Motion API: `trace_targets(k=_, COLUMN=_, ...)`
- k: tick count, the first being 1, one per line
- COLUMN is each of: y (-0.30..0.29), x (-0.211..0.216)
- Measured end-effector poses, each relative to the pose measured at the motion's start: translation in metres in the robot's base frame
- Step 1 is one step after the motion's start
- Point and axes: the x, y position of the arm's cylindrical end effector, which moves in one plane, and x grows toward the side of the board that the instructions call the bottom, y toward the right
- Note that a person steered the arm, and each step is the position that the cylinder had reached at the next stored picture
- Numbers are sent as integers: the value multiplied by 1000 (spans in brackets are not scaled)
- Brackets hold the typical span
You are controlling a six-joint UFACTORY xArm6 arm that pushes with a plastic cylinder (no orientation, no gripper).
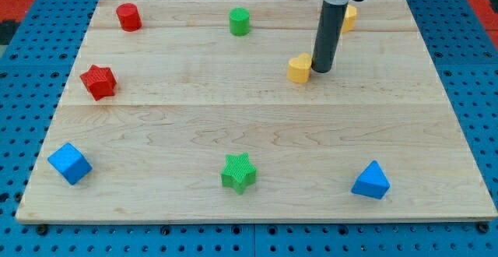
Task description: Place the yellow heart horizontally to the right of the red star
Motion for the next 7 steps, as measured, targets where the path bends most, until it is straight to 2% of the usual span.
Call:
trace_targets(k=1, y=-34, x=4)
trace_targets(k=2, y=-117, x=28)
trace_targets(k=3, y=-95, x=25)
trace_targets(k=4, y=-24, x=-32)
trace_targets(k=5, y=-29, x=-118)
trace_targets(k=6, y=-85, x=-172)
trace_targets(k=7, y=-106, x=-137)
